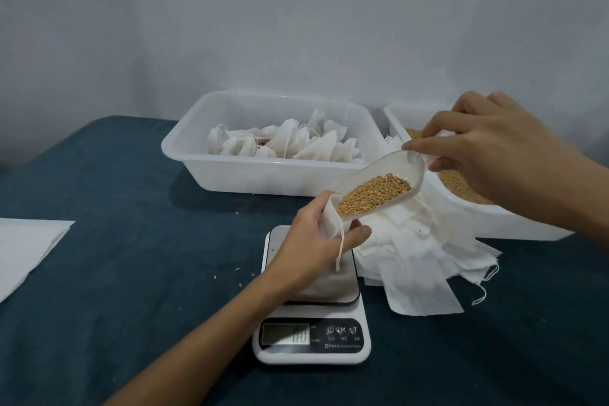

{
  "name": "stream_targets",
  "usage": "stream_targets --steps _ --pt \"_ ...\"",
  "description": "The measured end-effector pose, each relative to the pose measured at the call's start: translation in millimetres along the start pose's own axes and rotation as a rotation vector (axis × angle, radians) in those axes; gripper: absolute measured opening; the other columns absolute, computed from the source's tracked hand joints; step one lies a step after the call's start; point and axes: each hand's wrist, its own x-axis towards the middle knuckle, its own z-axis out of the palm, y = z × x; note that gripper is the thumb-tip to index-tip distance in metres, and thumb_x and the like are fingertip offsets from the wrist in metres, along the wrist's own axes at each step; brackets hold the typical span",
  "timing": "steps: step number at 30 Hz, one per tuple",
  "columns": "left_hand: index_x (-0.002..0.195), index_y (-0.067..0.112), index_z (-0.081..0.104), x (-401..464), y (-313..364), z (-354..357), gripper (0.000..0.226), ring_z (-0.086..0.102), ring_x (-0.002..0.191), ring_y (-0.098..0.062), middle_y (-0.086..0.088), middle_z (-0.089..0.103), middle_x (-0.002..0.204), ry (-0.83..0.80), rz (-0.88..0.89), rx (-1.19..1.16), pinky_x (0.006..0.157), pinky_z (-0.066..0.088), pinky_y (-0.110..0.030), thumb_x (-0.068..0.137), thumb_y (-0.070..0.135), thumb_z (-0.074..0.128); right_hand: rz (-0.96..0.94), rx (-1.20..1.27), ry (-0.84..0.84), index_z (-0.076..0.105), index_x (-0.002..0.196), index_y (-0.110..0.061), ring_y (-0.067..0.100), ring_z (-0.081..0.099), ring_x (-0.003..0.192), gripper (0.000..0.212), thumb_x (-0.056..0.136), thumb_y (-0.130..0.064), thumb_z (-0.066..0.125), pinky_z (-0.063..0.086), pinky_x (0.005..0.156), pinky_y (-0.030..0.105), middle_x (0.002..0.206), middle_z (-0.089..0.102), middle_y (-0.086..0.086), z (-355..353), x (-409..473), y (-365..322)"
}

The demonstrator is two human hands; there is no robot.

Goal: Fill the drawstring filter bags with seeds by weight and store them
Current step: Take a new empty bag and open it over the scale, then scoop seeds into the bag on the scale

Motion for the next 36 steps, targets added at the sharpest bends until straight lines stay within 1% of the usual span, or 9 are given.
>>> stream_targets --steps 3,7,10,12,15,17,26,29,36 --pt "0.120 0.028 0.067 0.8 -0.9 -0.3 0.042 0.070 0.103 -0.007 0.011 0.074 0.106 0.016 -0.013 0.023 0.096 0.052 -0.029 0.082 0.035 0.083 -0.010 -0.005 0.002 0.075 0.116 -0.021 0.029 0.051 0.086 0.036 0.082 -0.011 0.078 0.033 0.068 0.037 0.101 0.071 0.000 -3.4 1.5 -1.4" --pt "0.121 0.021 0.065 0.0 0.4 -0.1 0.042 0.072 0.093 -0.003 0.012 0.074 0.101 0.009 -0.028 -0.007 0.083 0.052 -0.015 0.084 0.028 0.084 -0.022 -0.022 0.013 0.076 0.115 -0.020 0.031 0.052 0.087 0.034 0.083 -0.011 0.076 0.032 0.069 0.038 0.101 0.070 0.002 -5.9 3.4 -2.5" --pt "0.120 0.019 0.065 -0.7 0.5 -0.3 0.038 0.073 0.091 -0.001 0.012 0.076 0.099 0.014 -0.026 -0.025 0.079 0.052 -0.012 0.087 0.019 0.084 -0.030 -0.028 0.020 0.076 0.115 -0.020 0.032 0.052 0.087 0.033 0.083 -0.011 0.076 0.034 0.069 0.040 0.101 0.070 0.002 -7.2 4.4 -3.5" --pt "0.118 0.025 0.065 -0.7 0.6 -0.3 0.038 0.074 0.097 -0.005 0.011 0.076 0.104 0.015 -0.021 -0.010 0.083 0.054 -0.017 0.085 0.022 0.085 -0.034 -0.025 0.022 0.076 0.115 -0.020 0.032 0.051 0.088 0.033 0.083 -0.011 0.076 0.034 0.069 0.040 0.101 0.070 0.002 -8.5 4.8 -4.4" --pt "0.120 0.029 0.065 0.0 -1.3 0.2 0.046 0.072 0.108 -0.013 0.007 0.075 0.112 0.027 -0.032 0.003 0.098 0.056 -0.035 0.080 0.033 0.087 -0.033 -0.024 0.020 0.076 0.115 -0.020 0.032 0.052 0.088 0.034 0.083 -0.009 0.077 0.035 0.069 0.041 0.102 0.070 0.002 -9.6 5.4 -6.3" --pt "0.120 0.030 0.065 0.6 -2.6 0.5 0.050 0.072 0.110 -0.015 0.005 0.075 0.113 0.039 -0.041 -0.002 0.102 0.055 -0.040 0.076 0.038 0.087 -0.027 -0.025 0.017 0.076 0.115 -0.020 0.032 0.053 0.089 0.035 0.082 -0.007 0.077 0.036 0.070 0.041 0.102 0.070 0.003 -9.3 5.6 -7.5" --pt "0.117 0.023 0.067 -0.4 2.8 0.4 0.048 0.070 0.107 -0.017 0.001 0.075 0.112 0.051 -0.058 -0.018 0.100 0.054 -0.036 0.074 0.033 0.086 -0.018 -0.035 0.015 0.075 0.116 -0.019 0.034 0.053 0.089 0.035 0.082 -0.008 0.078 0.038 0.070 0.043 0.102 0.070 0.004 -10.0 9.1 -8.7" --pt "0.119 0.019 0.067 -1.9 6.6 0.1 0.049 0.070 0.099 -0.011 0.007 0.074 0.104 0.032 -0.052 -0.038 0.092 0.053 -0.027 0.075 0.030 0.085 -0.020 -0.041 0.018 0.075 0.117 -0.019 0.034 0.053 0.090 0.035 0.083 -0.009 0.077 0.036 0.070 0.043 0.102 0.070 0.004 -11.0 10.3 -9.0" --pt "0.121 0.017 0.066 -2.7 9.4 -0.7 0.049 0.071 0.097 -0.007 0.011 0.075 0.100 0.035 -0.044 -0.047 0.089 0.054 -0.021 0.076 0.025 0.085 -0.023 -0.055 0.029 0.075 0.116 -0.018 0.034 0.053 0.089 0.035 0.083 -0.008 0.077 0.035 0.070 0.042 0.101 0.070 0.004 -10.8 12.6 -10.4"
